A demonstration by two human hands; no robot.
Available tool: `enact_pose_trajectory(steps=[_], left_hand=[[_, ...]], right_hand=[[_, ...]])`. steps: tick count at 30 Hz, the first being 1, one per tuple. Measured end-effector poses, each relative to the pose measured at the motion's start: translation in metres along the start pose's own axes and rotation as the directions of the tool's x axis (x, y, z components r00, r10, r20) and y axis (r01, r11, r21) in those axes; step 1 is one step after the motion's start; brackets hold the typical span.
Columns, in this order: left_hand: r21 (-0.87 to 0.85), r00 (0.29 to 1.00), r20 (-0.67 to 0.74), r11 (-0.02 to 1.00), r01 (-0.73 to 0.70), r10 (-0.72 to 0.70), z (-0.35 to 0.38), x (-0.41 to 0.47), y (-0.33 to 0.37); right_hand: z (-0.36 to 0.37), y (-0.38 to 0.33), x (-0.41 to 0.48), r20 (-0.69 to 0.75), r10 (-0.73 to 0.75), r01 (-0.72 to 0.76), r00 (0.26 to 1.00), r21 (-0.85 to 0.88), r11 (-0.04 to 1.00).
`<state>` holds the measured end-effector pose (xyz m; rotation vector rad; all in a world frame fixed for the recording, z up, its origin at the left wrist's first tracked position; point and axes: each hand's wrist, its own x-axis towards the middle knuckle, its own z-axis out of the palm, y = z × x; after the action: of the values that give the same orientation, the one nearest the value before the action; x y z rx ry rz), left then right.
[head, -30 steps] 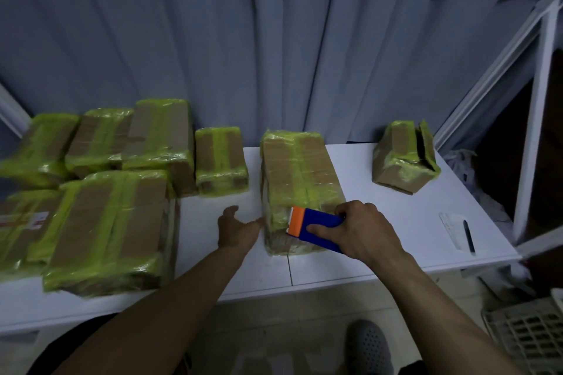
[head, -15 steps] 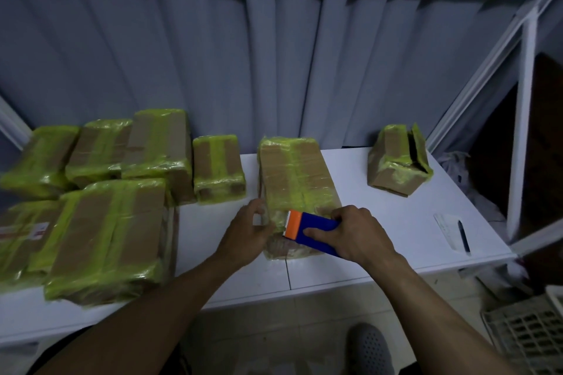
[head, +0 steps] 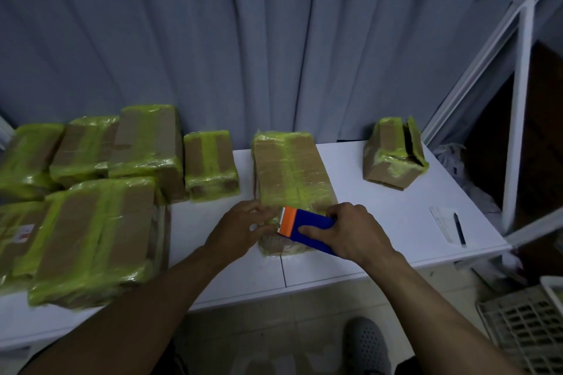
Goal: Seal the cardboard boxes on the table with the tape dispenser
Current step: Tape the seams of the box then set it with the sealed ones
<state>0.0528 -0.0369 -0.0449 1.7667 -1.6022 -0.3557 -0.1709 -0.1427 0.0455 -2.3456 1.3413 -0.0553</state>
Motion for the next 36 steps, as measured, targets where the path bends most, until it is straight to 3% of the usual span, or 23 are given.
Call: enact_pose_trajectory(steps=[10, 17, 24, 29, 34, 36], left_hand=[[0.034, 0.996, 0.050, 0.997, -0.070, 0.068, 0.002, -0.003, 0.001], [0.071, 0.996, 0.073, 0.996, -0.052, 0.047, -0.011, -0.004, -0.008], [0.191, 0.987, 0.088, 0.970, -0.152, 0.137, -0.023, -0.012, -0.012], [0.218, 0.988, 0.083, 0.965, -0.148, 0.132, -0.026, -0.006, -0.012], [0.280, 0.955, 0.149, 0.916, -0.288, 0.255, -0.011, -0.001, 0.009], [0.314, 0.957, 0.161, 0.906, -0.283, 0.243, -0.002, 0.001, 0.018]], right_hand=[[-0.018, -0.007, -0.019, 0.015, -0.036, 0.036, 0.999, -0.019, 0.999], [-0.046, 0.008, -0.033, -0.004, 0.053, -0.053, 0.999, -0.097, 0.994], [-0.030, 0.009, -0.026, -0.018, 0.044, -0.046, 0.999, -0.176, 0.983], [-0.022, 0.004, -0.021, 0.006, 0.049, -0.047, 0.999, -0.181, 0.982], [-0.021, 0.006, -0.018, 0.020, 0.088, -0.084, 0.996, -0.149, 0.985], [-0.021, 0.007, -0.018, 0.015, 0.088, -0.084, 0.996, -0.144, 0.986]])
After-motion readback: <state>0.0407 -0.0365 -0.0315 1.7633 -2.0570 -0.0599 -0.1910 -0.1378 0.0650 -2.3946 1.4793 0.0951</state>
